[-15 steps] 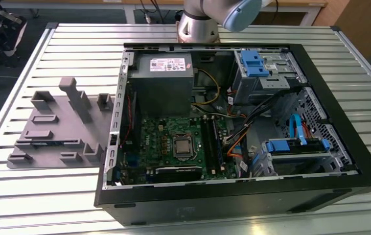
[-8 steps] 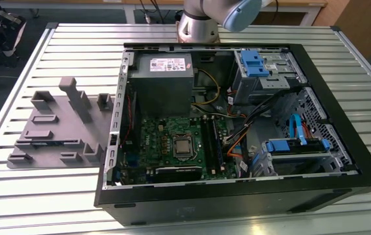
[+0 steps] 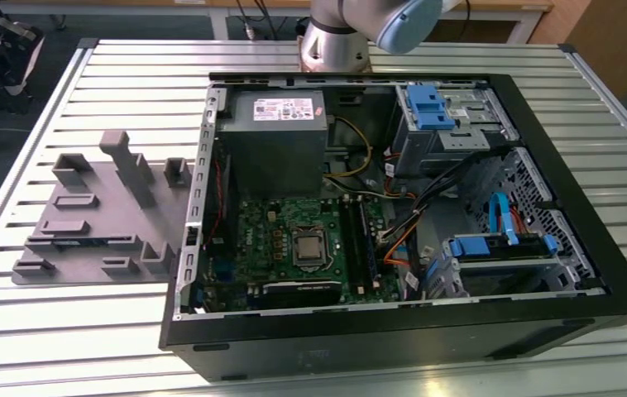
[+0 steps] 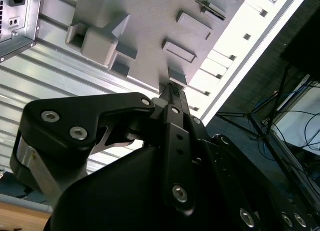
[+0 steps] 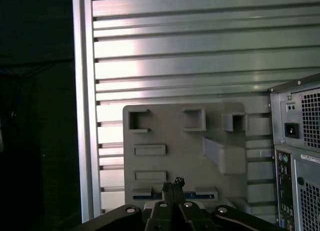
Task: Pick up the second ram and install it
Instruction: 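Pick up the second ram and move it above second insertion slot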
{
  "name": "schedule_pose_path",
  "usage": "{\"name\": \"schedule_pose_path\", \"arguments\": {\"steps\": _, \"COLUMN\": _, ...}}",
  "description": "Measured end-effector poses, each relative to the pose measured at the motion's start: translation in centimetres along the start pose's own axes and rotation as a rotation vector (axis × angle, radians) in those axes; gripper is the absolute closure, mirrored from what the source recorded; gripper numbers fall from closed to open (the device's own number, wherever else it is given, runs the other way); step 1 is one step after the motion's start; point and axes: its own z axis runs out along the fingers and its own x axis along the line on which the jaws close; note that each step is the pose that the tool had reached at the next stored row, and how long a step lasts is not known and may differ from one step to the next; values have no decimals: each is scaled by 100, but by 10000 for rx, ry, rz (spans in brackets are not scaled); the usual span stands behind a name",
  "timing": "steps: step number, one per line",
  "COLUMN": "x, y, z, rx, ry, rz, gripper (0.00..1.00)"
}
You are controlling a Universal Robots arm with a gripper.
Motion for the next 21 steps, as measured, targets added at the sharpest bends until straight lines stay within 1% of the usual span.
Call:
{"name": "schedule_pose_path", "arguments": {"steps": 2, "x": 0, "y": 0, "z": 0, "rx": 2, "ry": 4, "rz": -97, "gripper": 89}}
{"name": "schedule_pose_path", "arguments": {"steps": 8, "x": 4, "y": -2, "z": 0, "rx": 20, "ry": 34, "rz": -816, "gripper": 89}}
{"name": "schedule_pose_path", "arguments": {"steps": 13, "x": 15, "y": -3, "z": 1, "rx": 38, "ry": 51, "rz": -1297, "gripper": 89}}
{"name": "schedule_pose_path", "arguments": {"steps": 21, "x": 36, "y": -5, "z": 1, "rx": 56, "ry": 79, "rz": -1945, "gripper": 89}}
